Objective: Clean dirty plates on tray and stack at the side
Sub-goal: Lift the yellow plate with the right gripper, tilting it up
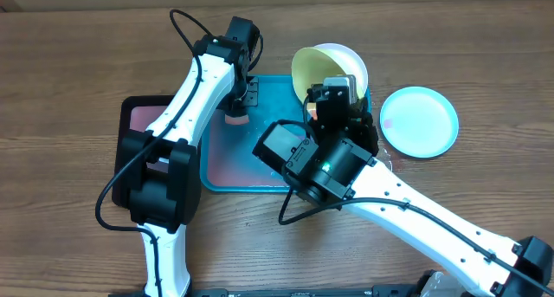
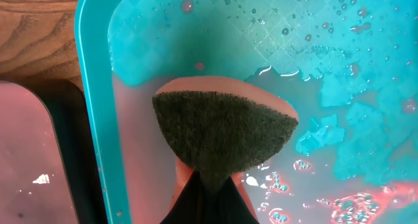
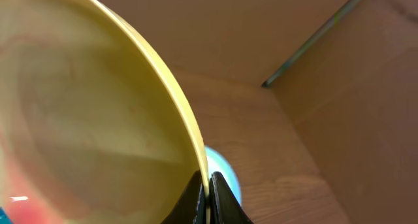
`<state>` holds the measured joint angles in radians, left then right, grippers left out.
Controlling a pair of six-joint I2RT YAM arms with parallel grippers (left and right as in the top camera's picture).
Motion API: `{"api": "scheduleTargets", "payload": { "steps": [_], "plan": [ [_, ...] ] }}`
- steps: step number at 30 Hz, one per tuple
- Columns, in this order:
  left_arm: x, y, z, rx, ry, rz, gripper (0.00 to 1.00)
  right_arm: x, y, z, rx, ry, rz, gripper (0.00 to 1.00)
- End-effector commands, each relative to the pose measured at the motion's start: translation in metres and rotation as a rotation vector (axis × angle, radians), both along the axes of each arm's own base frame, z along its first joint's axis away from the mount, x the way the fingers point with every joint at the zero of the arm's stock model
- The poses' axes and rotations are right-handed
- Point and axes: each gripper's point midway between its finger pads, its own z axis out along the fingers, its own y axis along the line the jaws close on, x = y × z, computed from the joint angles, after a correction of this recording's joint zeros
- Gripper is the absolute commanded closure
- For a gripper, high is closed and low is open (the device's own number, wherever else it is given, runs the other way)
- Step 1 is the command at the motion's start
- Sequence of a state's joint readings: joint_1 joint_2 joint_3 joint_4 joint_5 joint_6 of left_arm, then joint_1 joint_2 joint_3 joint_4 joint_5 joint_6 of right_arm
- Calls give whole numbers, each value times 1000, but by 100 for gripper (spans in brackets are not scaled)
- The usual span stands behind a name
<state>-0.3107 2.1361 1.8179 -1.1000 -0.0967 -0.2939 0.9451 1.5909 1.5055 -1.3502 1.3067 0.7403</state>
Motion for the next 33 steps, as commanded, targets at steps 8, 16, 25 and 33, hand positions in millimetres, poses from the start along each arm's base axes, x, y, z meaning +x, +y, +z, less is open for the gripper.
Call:
{"api": "scheduleTargets", "payload": {
  "steps": [8,16,25,33],
  "plan": [
    [-1,0,0,-15,3,22,96,-14,15,54,-115,-236,36,96],
    [-1,0,0,-16,1,22,96,-15,15,54,-117,-235,39,96],
    [-1,0,0,-16,1,22,96,-15,15,54,-117,-235,39,96],
    [-1,0,0,-16,1,22,96,-15,15,54,-117,-235,39,96]
  ]
}}
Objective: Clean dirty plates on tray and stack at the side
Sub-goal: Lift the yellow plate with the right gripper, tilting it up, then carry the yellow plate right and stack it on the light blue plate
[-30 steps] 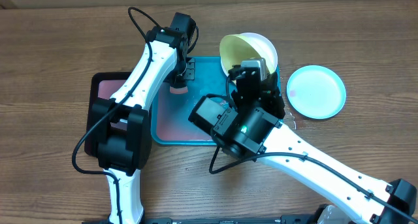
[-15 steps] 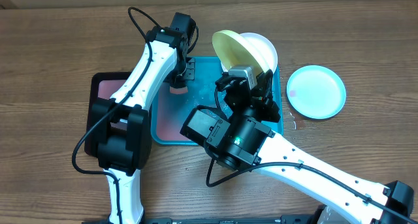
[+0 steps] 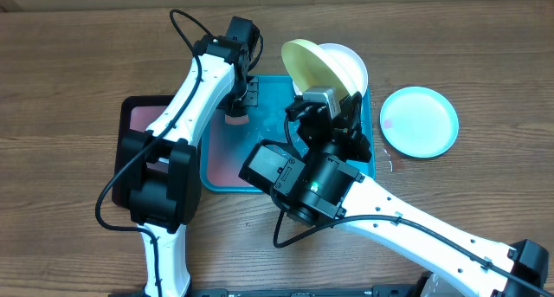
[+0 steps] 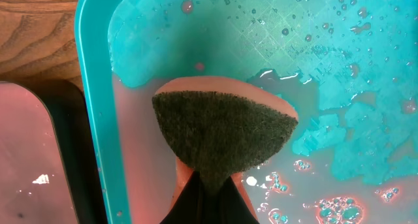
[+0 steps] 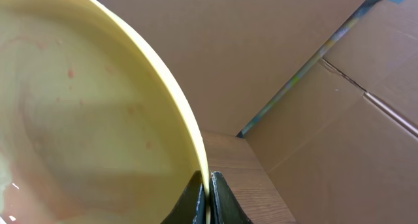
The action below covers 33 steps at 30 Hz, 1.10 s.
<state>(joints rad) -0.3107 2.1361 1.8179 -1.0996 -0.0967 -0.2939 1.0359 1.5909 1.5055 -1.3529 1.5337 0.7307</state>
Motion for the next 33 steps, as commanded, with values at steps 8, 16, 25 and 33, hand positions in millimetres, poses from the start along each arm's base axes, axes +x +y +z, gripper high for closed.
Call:
{"api": "scheduleTargets", "payload": {
  "steps": [8,16,25,33],
  "plan": [
    [-1,0,0,-16,1,22,96,-2,-2,16,18,-55,-6,96],
    [-1,0,0,-16,1,22,96,-2,-2,14,26,-45,-3,96],
    [-1,-1,0,-16,1,21,96,13,-10,-63,318,332,-28,96],
    [-1,-1,0,-16,1,21,96,33,-35,-130,693,737,-52,96]
  ]
}}
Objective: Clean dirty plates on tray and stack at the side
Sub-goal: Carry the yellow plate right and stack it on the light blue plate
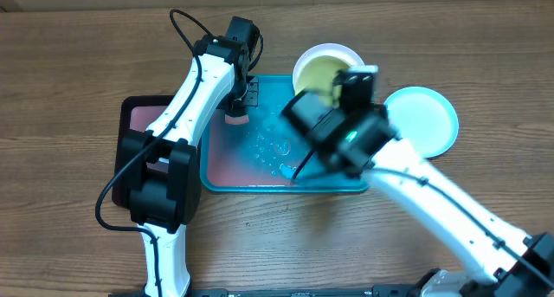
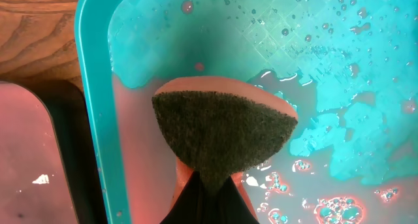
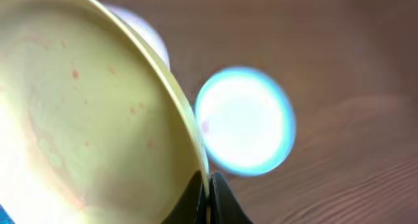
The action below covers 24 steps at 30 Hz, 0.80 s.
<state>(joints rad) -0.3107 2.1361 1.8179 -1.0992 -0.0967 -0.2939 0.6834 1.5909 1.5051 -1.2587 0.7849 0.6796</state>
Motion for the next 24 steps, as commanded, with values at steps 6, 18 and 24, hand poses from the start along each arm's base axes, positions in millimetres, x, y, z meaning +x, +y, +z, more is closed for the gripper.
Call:
{"api": "scheduleTargets", "payload": {
  "steps": [6,18,24],
  "plan": [
    [-1,-1,0,-16,1,21,96,19,-51,-39,476,270,-46,96],
    [1,-1,0,-18,-5,21,96,18,-219,-103,575,250,-507,96],
    [3,-2,0,-21,-13,21,96,15,-231,-151,649,326,-565,96]
  ]
}}
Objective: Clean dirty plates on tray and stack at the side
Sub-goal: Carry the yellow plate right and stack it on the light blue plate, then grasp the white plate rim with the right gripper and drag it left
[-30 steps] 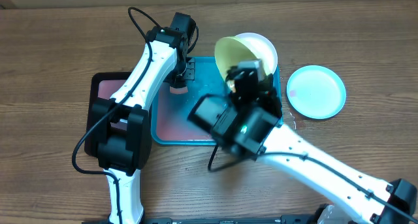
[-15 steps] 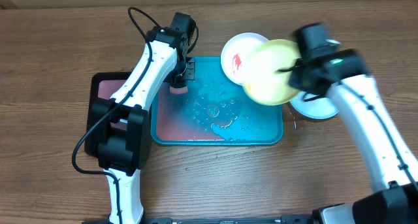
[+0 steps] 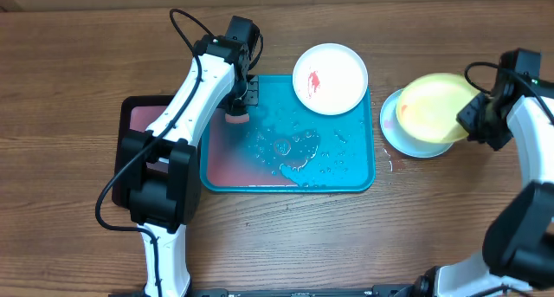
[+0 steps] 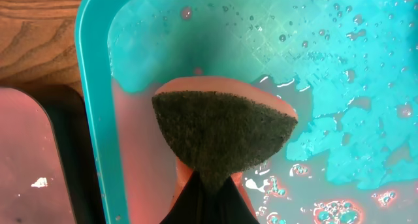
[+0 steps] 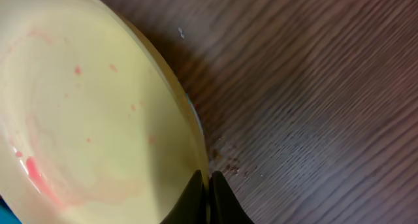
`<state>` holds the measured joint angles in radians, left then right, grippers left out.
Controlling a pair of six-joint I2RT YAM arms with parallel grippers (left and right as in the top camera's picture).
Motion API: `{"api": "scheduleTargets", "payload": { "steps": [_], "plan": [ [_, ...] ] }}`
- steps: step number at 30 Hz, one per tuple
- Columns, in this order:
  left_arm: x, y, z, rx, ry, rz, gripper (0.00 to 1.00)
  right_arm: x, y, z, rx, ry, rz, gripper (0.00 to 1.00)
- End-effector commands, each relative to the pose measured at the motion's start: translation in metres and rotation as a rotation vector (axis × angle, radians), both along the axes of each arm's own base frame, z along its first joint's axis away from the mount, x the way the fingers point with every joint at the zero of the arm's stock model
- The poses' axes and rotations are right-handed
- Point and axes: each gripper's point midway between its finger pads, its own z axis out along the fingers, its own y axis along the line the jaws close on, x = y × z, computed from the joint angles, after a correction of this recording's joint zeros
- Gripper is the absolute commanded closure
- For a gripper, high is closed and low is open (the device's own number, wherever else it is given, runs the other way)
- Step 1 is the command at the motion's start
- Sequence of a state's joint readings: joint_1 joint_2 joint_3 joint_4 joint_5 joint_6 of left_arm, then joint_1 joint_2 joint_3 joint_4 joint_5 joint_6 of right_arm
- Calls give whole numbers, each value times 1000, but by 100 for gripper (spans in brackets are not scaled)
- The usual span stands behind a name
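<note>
My right gripper (image 3: 479, 117) is shut on the rim of a yellow plate (image 3: 437, 110), which hangs over the light blue plate (image 3: 407, 141) on the table right of the tray. The yellow plate (image 5: 91, 113) carries faint pink smears in the right wrist view, with my right gripper (image 5: 208, 185) pinching its edge. A white plate (image 3: 330, 79) with a red stain lies at the far right corner of the teal tray (image 3: 363, 171). My left gripper (image 4: 208, 192) is shut on a pink sponge with a dark scrub face (image 4: 222, 129), held over the tray's wet left end (image 4: 95, 119).
A black container with pinkish liquid (image 3: 143, 119) sits left of the tray. Water drops and pink puddles cover the tray floor (image 3: 286, 150). Cardboard runs along the table's far edge.
My right gripper has moved with the yellow plate from over the tray's far right corner to over the light blue plate at the right. The stained white plate now shows whole. The left arm is unmoved.
The right gripper held the yellow plate on edge over the tray's far right, in front of the white plate, tilting it across the first two moments. Then it was nearer the blue plate, and now it hangs over it. The left gripper kept the sponge still throughout.
</note>
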<state>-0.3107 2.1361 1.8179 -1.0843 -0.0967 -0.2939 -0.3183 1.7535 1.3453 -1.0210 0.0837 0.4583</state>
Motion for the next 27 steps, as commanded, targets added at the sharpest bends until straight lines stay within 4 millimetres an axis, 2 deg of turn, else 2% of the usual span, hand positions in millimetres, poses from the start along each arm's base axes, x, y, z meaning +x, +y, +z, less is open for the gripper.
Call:
{"api": "scheduleTargets", "payload": {
  "steps": [1,5,6,8,9,11,16,20,25,27],
  "plan": [
    [0,-1,0,-18,-2,21,96,4,10,-19,73,18,36,96],
    [1,-1,0,-20,-7,21,96,9,27,-31,113,34,121,96],
    [1,-1,0,-20,-7,21,96,10,29,-32,113,38,132,86],
    [1,-1,0,-19,-7,21,96,11,34,-32,113,38,148,54],
    [1,-1,0,-19,-6,21,96,13,37,-31,121,31,155,43],
    [1,-1,0,-20,-7,21,96,21,46,-25,154,3,172,33],
    [1,-2,0,-20,-8,21,96,54,75,4,255,-127,242,32],
    [2,-2,0,-20,-9,21,96,83,122,19,346,-250,347,44],
    [1,-1,0,-19,-7,21,96,98,168,14,322,-259,309,50],
    [1,-2,0,-19,-7,21,96,99,175,5,260,-235,255,61]
  ]
}}
